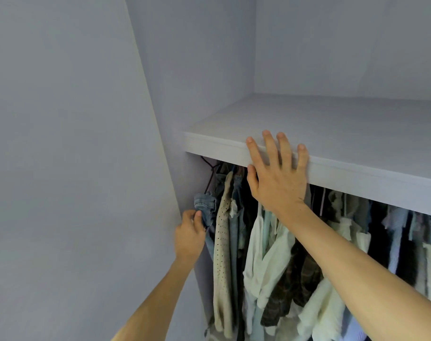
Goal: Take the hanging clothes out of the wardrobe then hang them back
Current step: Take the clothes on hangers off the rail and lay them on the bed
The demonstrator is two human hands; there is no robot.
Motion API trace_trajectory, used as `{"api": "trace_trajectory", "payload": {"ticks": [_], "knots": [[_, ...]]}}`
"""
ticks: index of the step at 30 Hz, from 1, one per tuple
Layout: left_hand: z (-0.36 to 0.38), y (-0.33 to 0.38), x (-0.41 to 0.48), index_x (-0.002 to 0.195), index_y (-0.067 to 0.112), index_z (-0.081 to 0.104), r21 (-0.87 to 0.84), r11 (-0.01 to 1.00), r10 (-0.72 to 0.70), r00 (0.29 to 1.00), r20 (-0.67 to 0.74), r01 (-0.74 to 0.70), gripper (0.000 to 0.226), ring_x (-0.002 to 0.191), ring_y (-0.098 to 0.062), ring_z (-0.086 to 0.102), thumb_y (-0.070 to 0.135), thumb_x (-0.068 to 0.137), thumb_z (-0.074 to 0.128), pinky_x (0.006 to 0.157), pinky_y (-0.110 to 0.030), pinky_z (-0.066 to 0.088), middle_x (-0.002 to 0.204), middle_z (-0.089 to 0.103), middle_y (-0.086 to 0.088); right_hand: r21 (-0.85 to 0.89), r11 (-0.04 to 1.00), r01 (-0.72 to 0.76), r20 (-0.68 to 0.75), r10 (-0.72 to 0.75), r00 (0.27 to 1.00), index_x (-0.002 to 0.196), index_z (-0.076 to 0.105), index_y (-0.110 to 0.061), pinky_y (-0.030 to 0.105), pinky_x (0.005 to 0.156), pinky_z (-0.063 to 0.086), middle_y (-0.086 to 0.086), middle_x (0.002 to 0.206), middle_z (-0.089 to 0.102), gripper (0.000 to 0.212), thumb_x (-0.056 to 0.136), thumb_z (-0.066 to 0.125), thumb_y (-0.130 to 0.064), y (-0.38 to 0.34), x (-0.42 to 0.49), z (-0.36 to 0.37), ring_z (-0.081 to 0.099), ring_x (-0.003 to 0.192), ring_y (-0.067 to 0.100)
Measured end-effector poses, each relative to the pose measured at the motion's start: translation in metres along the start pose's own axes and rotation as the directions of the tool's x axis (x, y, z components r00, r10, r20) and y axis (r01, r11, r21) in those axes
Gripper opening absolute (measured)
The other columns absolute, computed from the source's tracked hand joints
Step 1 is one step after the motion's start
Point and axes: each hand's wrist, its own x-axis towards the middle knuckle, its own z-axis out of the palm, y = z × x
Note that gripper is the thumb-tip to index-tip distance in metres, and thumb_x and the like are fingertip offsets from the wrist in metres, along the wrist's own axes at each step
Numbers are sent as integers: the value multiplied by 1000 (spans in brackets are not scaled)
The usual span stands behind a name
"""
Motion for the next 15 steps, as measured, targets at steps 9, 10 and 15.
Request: {"api": "trace_trajectory", "payload": {"ticks": [9, 10, 15], "knots": [[-53, -27, -68, 104, 7, 60, 18, 997, -79, 997, 3, 79, 22, 63, -30, 61, 27, 102, 51, 58, -40, 45, 66, 63, -6, 265, 945, 193, 273, -266, 925, 155, 30, -21, 64, 119, 8, 10, 164, 19, 76, 86, 57, -35, -26, -68, -6, 12, 152, 33], [-61, -30, -78, 102, 10, 59, 25, 996, -87, 996, 6, 87, 20, 62, -28, 60, 28, 102, 51, 58, -39, 44, 65, 63, -5, 349, 930, 113, 352, -242, 904, 154, 32, -21, 62, 118, 17, 9, 163, 24, 73, 87, 56, -38, -38, -82, -7, 16, 151, 31], [-110, -50, -135, 98, 25, 55, 100, 985, -145, 989, 26, 142, 12, 65, -23, 60, 35, 102, 49, 56, -34, 37, 69, 65, 5, 620, 710, -334, 670, -258, 697, 156, 15, -26, 44, 105, 44, -1, 163, 16, 71, 97, 44, -55, -91, -118, -14, 34, 142, 26]]}}
